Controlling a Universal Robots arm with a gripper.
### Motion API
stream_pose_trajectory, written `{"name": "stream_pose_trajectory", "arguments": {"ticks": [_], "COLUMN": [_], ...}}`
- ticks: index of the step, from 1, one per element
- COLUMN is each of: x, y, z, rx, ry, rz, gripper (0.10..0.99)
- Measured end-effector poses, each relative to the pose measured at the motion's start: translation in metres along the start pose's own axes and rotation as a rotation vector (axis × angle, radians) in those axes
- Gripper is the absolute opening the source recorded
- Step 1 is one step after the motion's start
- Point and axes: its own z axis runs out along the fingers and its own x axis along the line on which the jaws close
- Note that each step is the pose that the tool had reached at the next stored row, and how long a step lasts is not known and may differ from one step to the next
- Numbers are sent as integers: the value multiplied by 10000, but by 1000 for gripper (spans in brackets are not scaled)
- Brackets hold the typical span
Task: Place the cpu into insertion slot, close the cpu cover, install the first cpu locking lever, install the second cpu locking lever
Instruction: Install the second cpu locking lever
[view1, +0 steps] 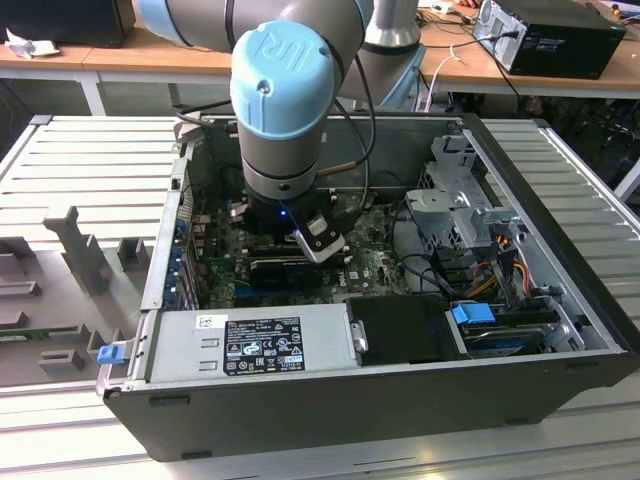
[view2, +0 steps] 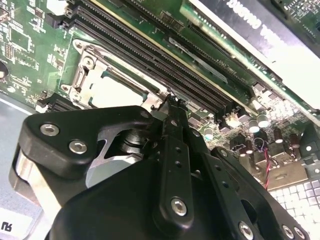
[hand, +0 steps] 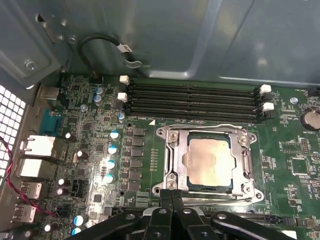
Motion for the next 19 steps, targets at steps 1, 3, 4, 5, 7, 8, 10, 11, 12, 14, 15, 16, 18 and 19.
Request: {"name": "stream_pose_trajectory", "arguments": {"ticks": [1,3,4,5,7,8,10,11,12,14,15,16,18,19], "x": [2,8,12,25,43,44,44,45,45,45,45,45,50,53], "y": [-5,-11,-13,-16,-23,-26,-27,-27,-27,-28,-29,-29,-31,-46], "z": [1,7,11,14,17,17,17,17,17,18,20,22,27,29], "rx": [-111,-198,-197,-194,-196,-195,-194,-195,-194,-194,-194,-195,-195,-211], "ry": [-12,-37,-49,-59,-60,-60,-60,-60,-59,-59,-59,-60,-60,-62], "rz": [16,64,97,125,125,125,126,127,127,127,126,126,126,127], "gripper": [106,106,106,106,106,106,106,106,106,106,106,106,106,106]}}
